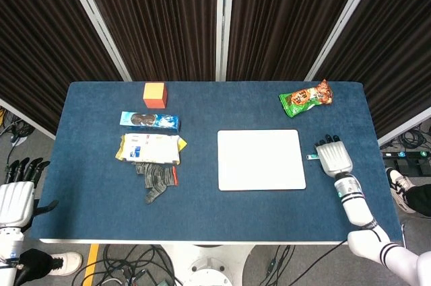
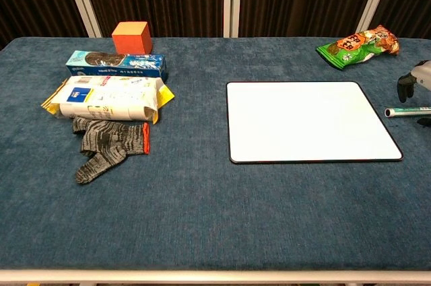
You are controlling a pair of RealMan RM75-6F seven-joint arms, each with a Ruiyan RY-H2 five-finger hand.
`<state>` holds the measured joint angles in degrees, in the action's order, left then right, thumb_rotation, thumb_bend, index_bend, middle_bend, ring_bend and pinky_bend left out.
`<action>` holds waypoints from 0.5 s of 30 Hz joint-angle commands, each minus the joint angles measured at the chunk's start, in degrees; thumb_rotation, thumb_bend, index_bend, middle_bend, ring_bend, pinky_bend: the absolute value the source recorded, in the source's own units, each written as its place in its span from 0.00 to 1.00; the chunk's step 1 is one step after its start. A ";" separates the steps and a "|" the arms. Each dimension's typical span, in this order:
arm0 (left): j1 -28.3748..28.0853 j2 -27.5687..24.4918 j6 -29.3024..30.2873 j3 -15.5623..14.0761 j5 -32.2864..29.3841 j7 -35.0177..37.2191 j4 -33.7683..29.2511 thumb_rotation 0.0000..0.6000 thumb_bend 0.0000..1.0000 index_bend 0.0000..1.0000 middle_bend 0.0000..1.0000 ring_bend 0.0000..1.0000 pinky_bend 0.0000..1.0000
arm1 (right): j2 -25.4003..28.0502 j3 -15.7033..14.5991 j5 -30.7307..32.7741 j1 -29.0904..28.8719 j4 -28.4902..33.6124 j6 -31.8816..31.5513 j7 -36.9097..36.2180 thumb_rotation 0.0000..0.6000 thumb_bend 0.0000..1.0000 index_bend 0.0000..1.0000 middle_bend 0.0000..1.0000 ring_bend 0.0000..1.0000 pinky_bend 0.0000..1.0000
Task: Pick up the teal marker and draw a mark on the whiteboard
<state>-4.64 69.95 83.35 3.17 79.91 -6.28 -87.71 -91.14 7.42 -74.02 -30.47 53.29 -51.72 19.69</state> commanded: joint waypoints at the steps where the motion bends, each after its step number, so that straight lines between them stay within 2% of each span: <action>1: 0.23 -0.15 0.27 0.01 -0.10 -0.06 -0.09 1.00 0.06 0.17 0.11 0.02 0.00 | -2.05 -0.57 -0.89 -1.02 -3.23 1.06 -2.04 1.00 0.15 0.44 0.40 0.22 0.23; 15: 0.14 -0.22 0.13 0.24 -0.12 -0.38 -0.38 1.00 0.06 0.17 0.11 0.02 0.00 | -4.51 -1.38 -2.35 -2.42 -8.81 2.21 -7.20 1.00 0.20 0.49 0.47 0.28 0.24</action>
<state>-4.50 69.73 83.48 3.41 79.79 -6.66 -88.09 -95.54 6.09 -76.31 -32.81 44.66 -49.61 12.65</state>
